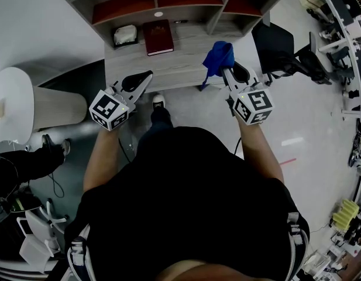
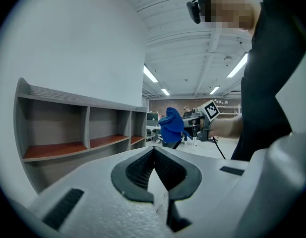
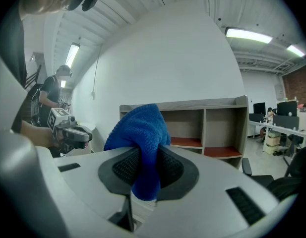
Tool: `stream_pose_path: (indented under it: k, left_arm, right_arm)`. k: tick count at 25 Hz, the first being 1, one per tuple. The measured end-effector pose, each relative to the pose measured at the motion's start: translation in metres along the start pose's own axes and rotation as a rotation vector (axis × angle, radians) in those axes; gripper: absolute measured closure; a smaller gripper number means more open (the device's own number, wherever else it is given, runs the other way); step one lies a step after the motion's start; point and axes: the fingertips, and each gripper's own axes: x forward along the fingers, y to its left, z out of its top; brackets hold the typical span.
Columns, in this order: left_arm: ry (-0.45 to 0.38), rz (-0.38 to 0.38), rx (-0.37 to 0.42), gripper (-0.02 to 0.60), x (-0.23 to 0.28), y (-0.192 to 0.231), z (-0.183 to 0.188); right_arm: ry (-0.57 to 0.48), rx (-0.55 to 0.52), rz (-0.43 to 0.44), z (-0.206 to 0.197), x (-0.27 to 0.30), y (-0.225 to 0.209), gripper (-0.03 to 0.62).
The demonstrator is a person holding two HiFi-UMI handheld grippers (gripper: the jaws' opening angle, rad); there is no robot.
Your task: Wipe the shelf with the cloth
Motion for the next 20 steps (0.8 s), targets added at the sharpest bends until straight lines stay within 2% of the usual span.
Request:
stream_pose_path:
  k: [20]
  left_arm:
    - [0.035, -0.058, -0.022, 0.565, 0.055, 0.112, 0.002]
  right_arm:
    - [0.015, 0.044, -0.04, 0.009, 0.106, -0.047, 0.525]
